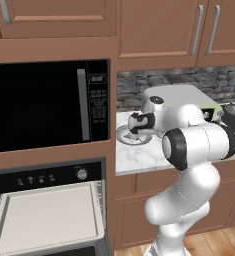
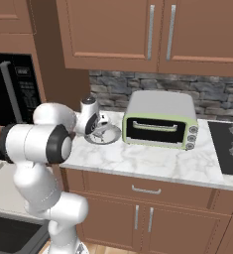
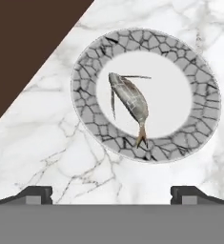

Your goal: Take the fish from the oven and place it on the plate on the counter.

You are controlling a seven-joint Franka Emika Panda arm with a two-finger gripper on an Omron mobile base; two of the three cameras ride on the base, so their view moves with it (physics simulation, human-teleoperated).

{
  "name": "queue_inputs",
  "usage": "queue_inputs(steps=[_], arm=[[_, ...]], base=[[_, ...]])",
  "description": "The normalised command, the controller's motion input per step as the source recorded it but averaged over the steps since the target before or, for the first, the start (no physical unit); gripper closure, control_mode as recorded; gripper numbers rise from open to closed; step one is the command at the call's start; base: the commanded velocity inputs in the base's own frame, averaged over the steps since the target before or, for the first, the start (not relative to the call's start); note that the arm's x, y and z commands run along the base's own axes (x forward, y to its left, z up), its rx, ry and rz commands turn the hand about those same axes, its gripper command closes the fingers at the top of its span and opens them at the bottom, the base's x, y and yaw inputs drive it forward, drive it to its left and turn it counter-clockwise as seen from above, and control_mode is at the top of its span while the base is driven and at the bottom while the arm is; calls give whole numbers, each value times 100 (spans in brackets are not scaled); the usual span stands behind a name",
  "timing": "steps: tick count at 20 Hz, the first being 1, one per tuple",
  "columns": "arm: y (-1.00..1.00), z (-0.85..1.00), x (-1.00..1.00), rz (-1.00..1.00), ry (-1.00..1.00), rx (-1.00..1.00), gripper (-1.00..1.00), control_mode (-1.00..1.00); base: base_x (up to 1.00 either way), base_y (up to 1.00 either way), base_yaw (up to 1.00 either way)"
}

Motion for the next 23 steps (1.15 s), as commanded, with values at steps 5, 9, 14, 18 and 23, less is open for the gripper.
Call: queue_inputs(steps=[5, 9, 14, 18, 23], arm=[[-1, 82, -82, 0, -14, -1, -100, -100], [0, 100, -55, 0, -10, -1, -100, -100], [0, 100, -28, 0, -8, 0, -100, -100], [0, 100, -19, 0, -2, 0, -100, -100], [0, 47, -62, 0, 0, 1, -100, -100]], base=[[0, 0, 0], [0, 0, 0], [0, 0, 0], [0, 0, 0], [0, 0, 0]])
